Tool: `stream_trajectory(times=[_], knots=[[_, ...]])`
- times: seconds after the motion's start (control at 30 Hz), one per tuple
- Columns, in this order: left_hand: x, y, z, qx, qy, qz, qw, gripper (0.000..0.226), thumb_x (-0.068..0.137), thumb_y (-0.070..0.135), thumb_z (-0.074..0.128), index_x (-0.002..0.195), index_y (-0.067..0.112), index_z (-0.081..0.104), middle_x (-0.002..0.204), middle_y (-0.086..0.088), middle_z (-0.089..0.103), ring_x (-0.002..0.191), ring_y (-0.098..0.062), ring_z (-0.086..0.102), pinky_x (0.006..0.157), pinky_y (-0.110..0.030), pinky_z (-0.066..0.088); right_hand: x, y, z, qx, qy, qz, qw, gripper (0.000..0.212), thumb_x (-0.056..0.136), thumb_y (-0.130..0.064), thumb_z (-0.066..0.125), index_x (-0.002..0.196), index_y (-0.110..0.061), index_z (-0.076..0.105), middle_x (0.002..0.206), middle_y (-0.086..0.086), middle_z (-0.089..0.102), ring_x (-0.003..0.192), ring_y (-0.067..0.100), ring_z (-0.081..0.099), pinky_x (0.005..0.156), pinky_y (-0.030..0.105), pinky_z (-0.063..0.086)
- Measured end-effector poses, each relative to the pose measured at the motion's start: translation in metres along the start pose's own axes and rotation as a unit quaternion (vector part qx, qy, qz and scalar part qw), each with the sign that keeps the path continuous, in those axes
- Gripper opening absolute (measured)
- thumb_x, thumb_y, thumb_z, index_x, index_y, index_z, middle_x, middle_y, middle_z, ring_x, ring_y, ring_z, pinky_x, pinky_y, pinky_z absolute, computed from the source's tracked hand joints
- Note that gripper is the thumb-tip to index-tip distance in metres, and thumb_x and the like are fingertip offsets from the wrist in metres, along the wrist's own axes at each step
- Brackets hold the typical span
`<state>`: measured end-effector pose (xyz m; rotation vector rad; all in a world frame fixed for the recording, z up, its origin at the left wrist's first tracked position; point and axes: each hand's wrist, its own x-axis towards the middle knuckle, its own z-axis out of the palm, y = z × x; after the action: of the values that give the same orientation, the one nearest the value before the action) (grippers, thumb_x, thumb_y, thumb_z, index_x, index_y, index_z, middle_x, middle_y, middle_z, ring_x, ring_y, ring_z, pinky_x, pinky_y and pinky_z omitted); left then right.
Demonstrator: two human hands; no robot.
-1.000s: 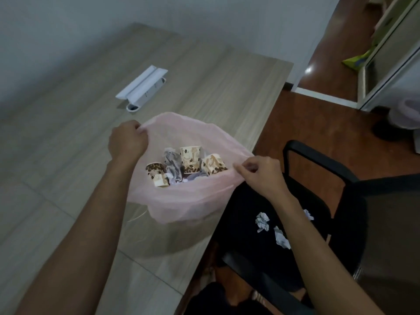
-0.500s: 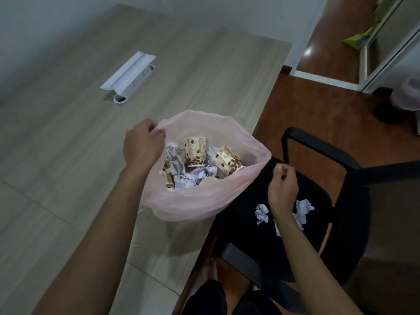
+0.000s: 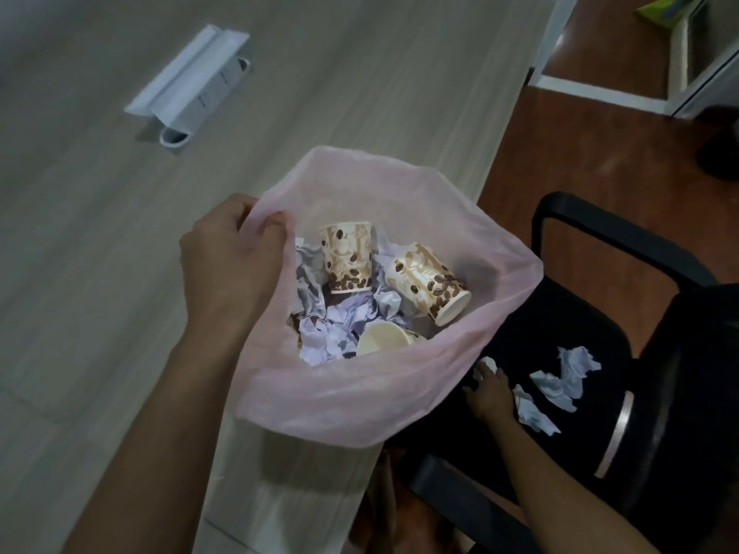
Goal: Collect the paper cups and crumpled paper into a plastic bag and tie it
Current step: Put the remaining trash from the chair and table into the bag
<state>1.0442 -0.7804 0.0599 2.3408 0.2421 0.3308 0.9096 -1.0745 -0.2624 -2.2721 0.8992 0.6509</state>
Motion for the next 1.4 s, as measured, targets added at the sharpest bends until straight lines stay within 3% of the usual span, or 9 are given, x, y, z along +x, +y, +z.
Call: stream_trajectory(times=[0.17, 0.3, 0.43, 0.7, 0.83, 0.93, 1.1, 1.23, 1.4], knots=[[0.001, -0.012, 0.009, -0.010, 0.004, 0.015, 1.000, 0.007, 0.089, 0.030, 0.061, 0.085, 0.027, 0.065, 0.067, 0.013, 0.058, 0.069, -0.015, 0.056, 0.065, -0.026, 0.041, 0.004, 0.018, 0.015, 0.024, 0.034, 0.016, 0.999, 0.039, 0.084, -0.001, 0.066, 0.121, -0.009, 0.057, 0.128, 0.019, 0.047, 0.096, 0.031, 0.055, 0.075, 0.023, 0.039], [0.000, -0.018, 0.012, -0.013, -0.003, 0.016, 1.000, 0.006, 0.089, 0.027, 0.061, 0.083, 0.027, 0.063, 0.064, 0.012, 0.056, 0.068, -0.016, 0.055, 0.063, -0.025, 0.037, 0.009, 0.043, 0.032, 0.064, 0.068, 0.022, 0.995, 0.012, 0.085, -0.010, 0.067, 0.094, -0.003, 0.064, 0.092, 0.021, 0.066, 0.085, 0.035, 0.067, 0.072, 0.031, 0.051], [0.001, -0.014, 0.008, -0.013, -0.008, 0.008, 1.000, 0.008, 0.089, 0.026, 0.061, 0.081, 0.025, 0.062, 0.063, 0.013, 0.055, 0.066, -0.013, 0.052, 0.062, -0.023, 0.034, -0.032, 0.013, 0.009, 0.178, 0.082, 0.027, 0.980, 0.023, 0.086, -0.012, 0.071, 0.073, -0.011, 0.052, 0.077, 0.012, 0.064, 0.072, 0.026, 0.060, 0.055, 0.023, 0.039], [-0.004, 0.005, -0.020, -0.045, -0.031, -0.048, 0.997, 0.009, 0.090, 0.024, 0.061, 0.086, 0.019, 0.067, 0.070, 0.010, 0.062, 0.070, -0.018, 0.061, 0.066, -0.027, 0.043, -0.120, -0.043, -0.094, 0.440, 0.152, 0.008, 0.885, 0.020, 0.081, -0.017, 0.078, 0.085, -0.018, 0.058, 0.094, 0.002, 0.069, 0.094, 0.025, 0.068, 0.093, 0.046, 0.055], [-0.005, 0.010, -0.031, -0.057, -0.021, -0.084, 0.995, 0.013, 0.086, 0.021, 0.059, 0.089, 0.017, 0.070, 0.080, -0.001, 0.069, 0.077, -0.024, 0.064, 0.074, -0.034, 0.052, -0.191, -0.096, -0.178, 0.512, 0.280, -0.061, 0.810, 0.032, 0.082, -0.013, 0.078, 0.104, -0.010, 0.056, 0.102, -0.002, 0.064, 0.087, 0.001, 0.068, 0.077, 0.018, 0.056], [-0.004, 0.013, -0.034, -0.060, -0.014, -0.098, 0.993, 0.016, 0.083, 0.021, 0.058, 0.091, 0.016, 0.071, 0.084, -0.004, 0.070, 0.081, -0.027, 0.065, 0.078, -0.037, 0.054, -0.234, -0.137, -0.208, 0.556, 0.278, -0.209, 0.755, 0.034, 0.082, 0.000, 0.076, 0.106, -0.007, 0.054, 0.103, -0.002, 0.065, 0.092, 0.004, 0.070, 0.079, 0.017, 0.056], [-0.008, 0.024, -0.027, -0.059, -0.037, -0.077, 0.995, 0.015, 0.084, 0.021, 0.059, 0.092, 0.017, 0.071, 0.083, -0.003, 0.069, 0.079, -0.027, 0.065, 0.076, -0.036, 0.054, -0.242, -0.196, -0.191, 0.421, 0.180, -0.337, 0.823, 0.033, 0.076, -0.009, 0.084, 0.102, -0.010, 0.063, 0.100, -0.007, 0.070, 0.086, 0.008, 0.071, 0.078, 0.028, 0.060], [-0.011, 0.034, -0.018, -0.053, -0.052, -0.061, 0.995, 0.014, 0.084, 0.021, 0.060, 0.092, 0.017, 0.071, 0.084, -0.001, 0.068, 0.080, -0.025, 0.064, 0.074, -0.031, 0.049, -0.232, -0.210, -0.170, 0.243, 0.035, -0.369, 0.896, 0.040, 0.076, -0.028, 0.084, 0.113, -0.027, 0.068, 0.142, -0.011, 0.050, 0.122, 0.009, 0.057, 0.099, 0.032, 0.053], [-0.012, 0.040, -0.002, -0.055, -0.067, -0.040, 0.995, 0.013, 0.082, 0.020, 0.059, 0.090, 0.018, 0.070, 0.083, 0.000, 0.068, 0.080, -0.024, 0.064, 0.070, -0.028, 0.046, -0.234, -0.178, -0.180, 0.310, 0.225, -0.396, 0.835, 0.016, 0.085, -0.017, 0.076, 0.101, -0.017, 0.073, 0.110, -0.004, 0.066, 0.104, 0.008, 0.064, 0.086, 0.027, 0.056]])
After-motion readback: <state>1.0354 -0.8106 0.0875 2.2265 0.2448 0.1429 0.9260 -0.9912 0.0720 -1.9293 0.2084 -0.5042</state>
